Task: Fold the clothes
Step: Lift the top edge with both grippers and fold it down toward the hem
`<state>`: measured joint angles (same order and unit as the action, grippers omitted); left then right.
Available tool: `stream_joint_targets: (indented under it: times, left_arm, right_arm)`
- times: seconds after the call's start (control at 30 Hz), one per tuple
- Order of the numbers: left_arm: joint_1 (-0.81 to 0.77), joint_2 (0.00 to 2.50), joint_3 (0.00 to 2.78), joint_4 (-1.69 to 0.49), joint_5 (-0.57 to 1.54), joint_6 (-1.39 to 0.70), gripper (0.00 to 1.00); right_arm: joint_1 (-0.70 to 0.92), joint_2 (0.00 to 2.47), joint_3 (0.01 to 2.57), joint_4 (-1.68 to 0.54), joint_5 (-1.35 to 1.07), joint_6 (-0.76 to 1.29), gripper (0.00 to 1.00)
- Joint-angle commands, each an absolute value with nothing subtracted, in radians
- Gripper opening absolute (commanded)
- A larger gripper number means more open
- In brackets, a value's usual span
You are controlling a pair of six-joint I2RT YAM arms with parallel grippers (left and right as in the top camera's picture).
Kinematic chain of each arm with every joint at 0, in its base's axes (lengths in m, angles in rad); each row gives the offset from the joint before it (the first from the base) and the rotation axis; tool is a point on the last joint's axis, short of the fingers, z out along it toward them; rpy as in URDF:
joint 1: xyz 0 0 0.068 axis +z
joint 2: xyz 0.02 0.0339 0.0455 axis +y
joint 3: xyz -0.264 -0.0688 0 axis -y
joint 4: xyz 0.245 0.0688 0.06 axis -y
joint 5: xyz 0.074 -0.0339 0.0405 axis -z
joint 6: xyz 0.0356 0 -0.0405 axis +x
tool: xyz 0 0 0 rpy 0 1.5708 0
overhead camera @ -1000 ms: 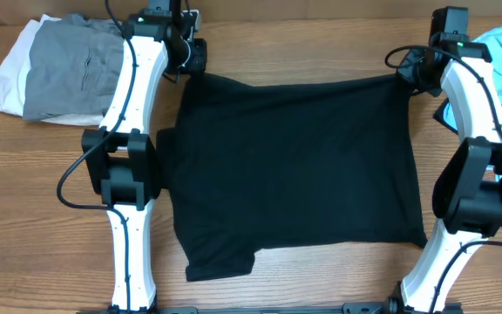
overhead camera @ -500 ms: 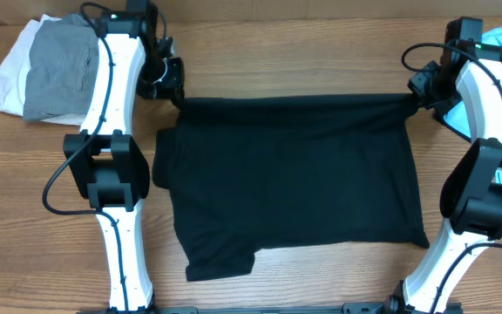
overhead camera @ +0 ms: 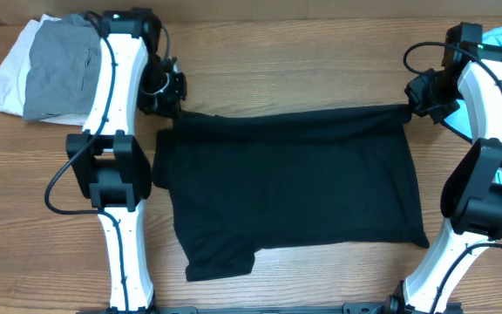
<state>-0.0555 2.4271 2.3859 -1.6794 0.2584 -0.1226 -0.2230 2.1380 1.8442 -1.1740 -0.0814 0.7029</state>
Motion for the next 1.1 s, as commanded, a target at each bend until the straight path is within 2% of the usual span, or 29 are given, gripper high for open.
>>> stream_joint_targets:
  times: [0.0,0.27,0.57,1.0,1.07]
  left_arm:
    - [-0.096,2.382,2.404,-1.690,0.247,-0.101,0.04]
    - [-0.118,2.382,2.376,-1.691,0.169,-0.154,0.04]
    - [-0.117,2.376,2.186,-1.690,0.127,-0.158,0.04]
    - [-0.117,2.375,2.173,-1.691,0.071,-0.157,0.04]
    - [-0.117,2.374,2.160,-1.691,0.071,-0.157,0.06]
  right_arm:
    - [-0.238,2.115,1.860,-1.188,-0.080,0.712,0.04]
    - [-0.239,2.109,1.860,-1.299,0.071,0.804,0.04]
    - [-0.234,2.108,1.860,-1.309,0.051,0.778,0.04]
    - [-0.200,2.108,1.858,-1.382,0.099,0.778,0.04]
    - [-0.195,2.108,1.858,-1.401,0.130,0.778,0.04]
